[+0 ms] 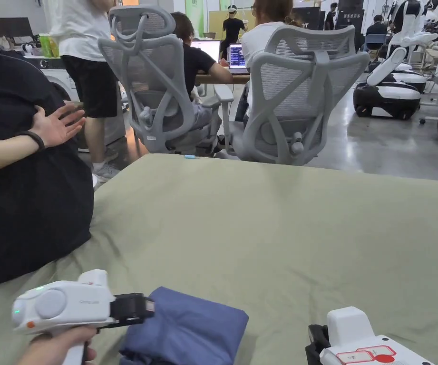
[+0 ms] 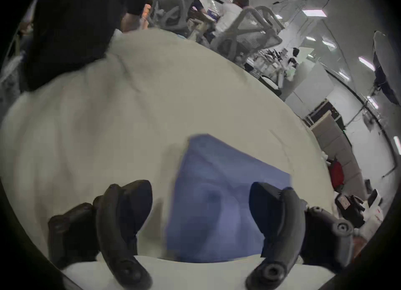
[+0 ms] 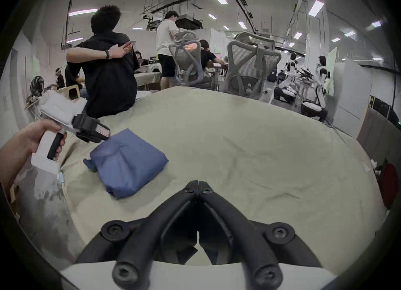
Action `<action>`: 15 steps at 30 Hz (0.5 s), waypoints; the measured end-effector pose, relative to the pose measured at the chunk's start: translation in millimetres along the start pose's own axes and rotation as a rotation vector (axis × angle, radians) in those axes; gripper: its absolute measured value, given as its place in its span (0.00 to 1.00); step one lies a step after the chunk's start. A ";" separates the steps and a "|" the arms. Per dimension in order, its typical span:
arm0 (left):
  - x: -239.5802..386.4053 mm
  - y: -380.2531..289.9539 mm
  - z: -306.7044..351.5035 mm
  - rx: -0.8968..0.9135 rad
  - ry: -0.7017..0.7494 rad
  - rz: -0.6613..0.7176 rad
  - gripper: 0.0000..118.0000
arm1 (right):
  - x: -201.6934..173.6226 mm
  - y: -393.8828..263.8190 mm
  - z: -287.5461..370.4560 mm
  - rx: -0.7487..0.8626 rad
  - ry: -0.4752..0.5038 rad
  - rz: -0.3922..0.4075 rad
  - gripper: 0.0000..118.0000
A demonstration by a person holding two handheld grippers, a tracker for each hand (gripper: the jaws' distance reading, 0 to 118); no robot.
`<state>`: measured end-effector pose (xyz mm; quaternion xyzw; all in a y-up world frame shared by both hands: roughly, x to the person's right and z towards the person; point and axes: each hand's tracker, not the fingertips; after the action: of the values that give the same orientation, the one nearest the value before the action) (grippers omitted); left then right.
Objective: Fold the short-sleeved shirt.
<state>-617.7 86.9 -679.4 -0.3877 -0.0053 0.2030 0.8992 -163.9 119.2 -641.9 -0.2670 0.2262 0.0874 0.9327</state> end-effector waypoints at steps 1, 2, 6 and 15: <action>-3.8 -1.1 11.1 0.013 0.052 0.015 0.71 | 2.0 -0.7 3.0 0.003 -0.005 -0.004 0.00; -5.7 -3.5 18.4 0.021 0.075 0.013 0.53 | 4.4 -0.9 4.9 0.004 -0.007 -0.009 0.00; 28.6 -16.9 37.4 0.093 0.120 -0.061 0.00 | 18.4 -0.4 19.6 0.029 -0.022 -0.038 0.00; 233.8 -57.4 71.9 0.425 -0.040 -0.292 0.00 | 110.1 -1.4 114.3 0.163 -0.188 -0.113 0.00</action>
<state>-394.5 187.7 -623.6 -0.1810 -0.0363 0.0750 0.9799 -23.4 184.1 -606.5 -0.1934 0.1287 0.0407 0.9718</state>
